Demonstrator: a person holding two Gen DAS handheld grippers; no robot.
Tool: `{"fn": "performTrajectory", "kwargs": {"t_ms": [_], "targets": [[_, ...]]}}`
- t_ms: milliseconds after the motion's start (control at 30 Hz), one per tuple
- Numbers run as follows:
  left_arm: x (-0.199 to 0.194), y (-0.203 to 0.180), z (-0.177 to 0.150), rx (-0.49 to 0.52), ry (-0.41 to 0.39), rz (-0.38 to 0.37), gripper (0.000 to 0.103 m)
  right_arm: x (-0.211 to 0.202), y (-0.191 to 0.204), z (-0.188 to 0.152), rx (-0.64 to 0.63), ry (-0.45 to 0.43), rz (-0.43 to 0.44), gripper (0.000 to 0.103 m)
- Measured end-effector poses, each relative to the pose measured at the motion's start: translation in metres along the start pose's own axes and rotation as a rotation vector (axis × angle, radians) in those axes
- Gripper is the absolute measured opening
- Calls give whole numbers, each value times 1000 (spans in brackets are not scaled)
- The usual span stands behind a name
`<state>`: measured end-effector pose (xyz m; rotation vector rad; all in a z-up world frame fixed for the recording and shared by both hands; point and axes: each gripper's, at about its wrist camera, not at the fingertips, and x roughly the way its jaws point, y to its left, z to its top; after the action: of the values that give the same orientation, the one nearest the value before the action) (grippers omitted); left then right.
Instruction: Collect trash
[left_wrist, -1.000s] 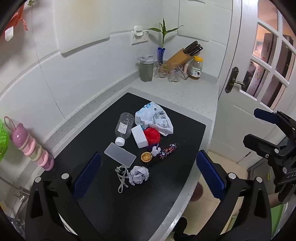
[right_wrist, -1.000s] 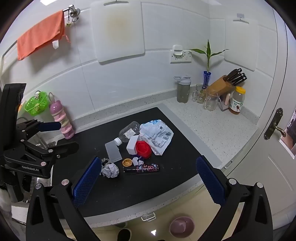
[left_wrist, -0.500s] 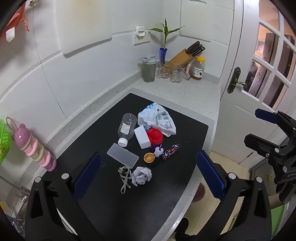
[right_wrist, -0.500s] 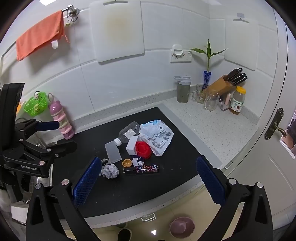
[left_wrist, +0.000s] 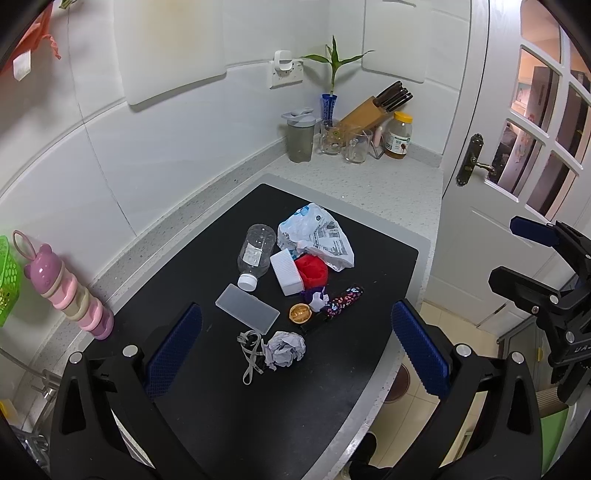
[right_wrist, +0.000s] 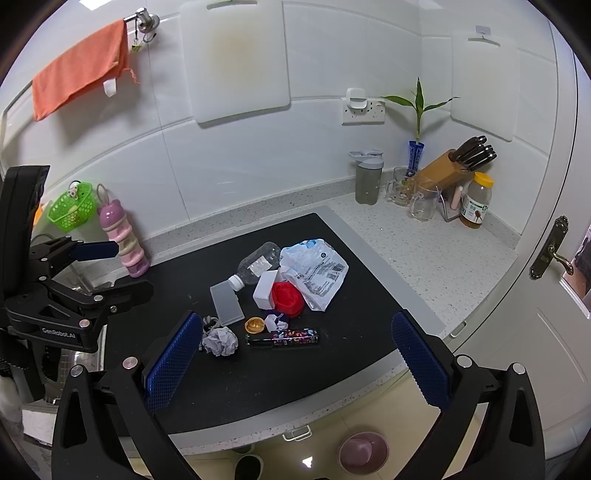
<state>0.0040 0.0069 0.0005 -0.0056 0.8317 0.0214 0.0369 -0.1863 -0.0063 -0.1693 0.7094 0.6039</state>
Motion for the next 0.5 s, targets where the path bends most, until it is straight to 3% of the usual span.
{"fn": "performTrajectory", "kwargs": {"t_ms": [500], "targets": [[0,1,0,0,4,3,100,3,1,2,0,4,2,98]]}}
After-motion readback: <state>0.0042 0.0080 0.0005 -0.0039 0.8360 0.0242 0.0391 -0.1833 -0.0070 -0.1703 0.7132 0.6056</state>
